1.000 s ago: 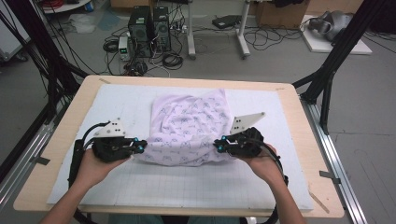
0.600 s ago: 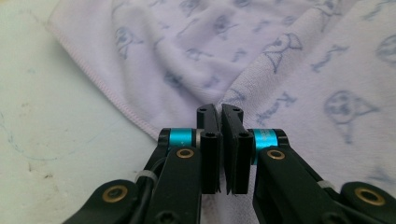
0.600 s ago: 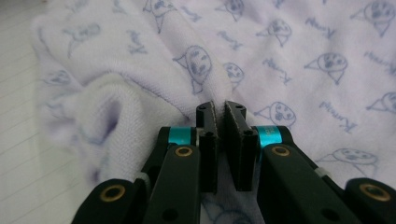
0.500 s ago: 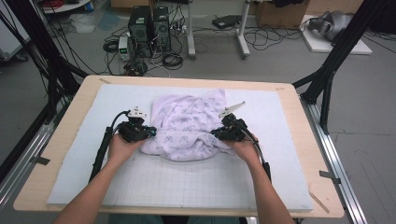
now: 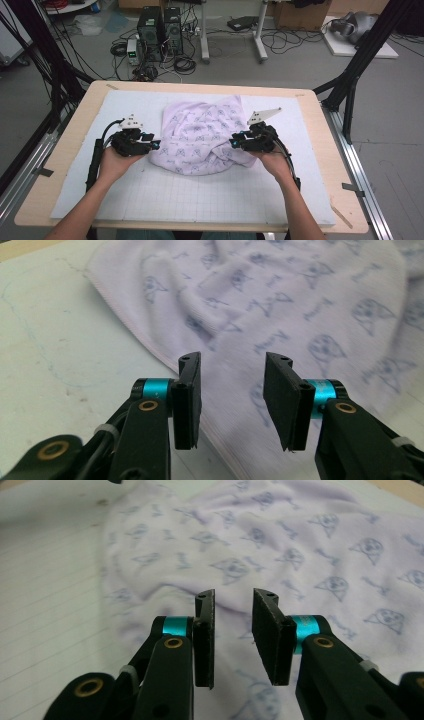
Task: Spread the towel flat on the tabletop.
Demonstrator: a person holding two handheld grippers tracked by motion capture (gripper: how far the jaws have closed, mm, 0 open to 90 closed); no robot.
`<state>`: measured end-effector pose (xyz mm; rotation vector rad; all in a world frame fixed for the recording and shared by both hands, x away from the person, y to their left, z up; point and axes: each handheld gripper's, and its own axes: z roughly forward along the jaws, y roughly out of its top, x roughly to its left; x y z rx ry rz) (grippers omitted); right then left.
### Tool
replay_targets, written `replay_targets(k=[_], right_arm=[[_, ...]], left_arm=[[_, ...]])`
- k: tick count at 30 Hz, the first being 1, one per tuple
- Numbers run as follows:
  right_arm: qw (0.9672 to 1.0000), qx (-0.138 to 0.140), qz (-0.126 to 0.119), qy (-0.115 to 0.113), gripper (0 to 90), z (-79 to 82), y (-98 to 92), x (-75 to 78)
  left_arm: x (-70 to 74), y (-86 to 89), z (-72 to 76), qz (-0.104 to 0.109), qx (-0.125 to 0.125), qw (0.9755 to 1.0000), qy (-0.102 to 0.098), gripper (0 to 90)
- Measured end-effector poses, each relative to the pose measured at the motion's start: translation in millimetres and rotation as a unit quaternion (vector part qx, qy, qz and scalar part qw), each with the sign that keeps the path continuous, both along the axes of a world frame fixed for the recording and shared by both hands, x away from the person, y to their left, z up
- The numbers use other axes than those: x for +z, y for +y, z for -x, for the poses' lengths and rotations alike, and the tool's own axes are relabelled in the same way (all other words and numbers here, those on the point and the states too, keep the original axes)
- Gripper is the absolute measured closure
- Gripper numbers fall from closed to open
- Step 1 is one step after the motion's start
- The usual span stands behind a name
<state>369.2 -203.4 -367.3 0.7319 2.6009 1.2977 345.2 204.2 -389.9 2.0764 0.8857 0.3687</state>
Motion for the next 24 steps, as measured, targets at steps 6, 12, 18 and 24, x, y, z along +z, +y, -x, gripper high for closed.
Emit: replay_targets(k=[6, 12, 18, 24], right_arm=[[0.9992, 0.035, 0.018, 0.001, 59.9, 24.4, 7.2, -10.0], [0.9984, 0.019, 0.049, 0.021, 65.2, 17.2, 23.2, -36.9], [0.9980, 0.021, 0.055, 0.021, 81.4, 10.9, 34.7, -43.6], [0.9988, 0.017, 0.044, 0.010, 82.5, 23.4, 18.2, -27.0]], left_arm=[[-18.4, -11.0, 24.2, -0.016, -0.032, 0.9994, -0.001, 49.4], [-49.8, -29.3, 27.2, -0.050, -0.043, 0.9976, 0.019, 51.7], [-45.6, -28.2, 26.5, -0.051, -0.035, 0.9981, -0.001, 84.3], [-26.6, -12.0, 30.3, -0.018, -0.024, 0.9994, -0.015, 85.9]])
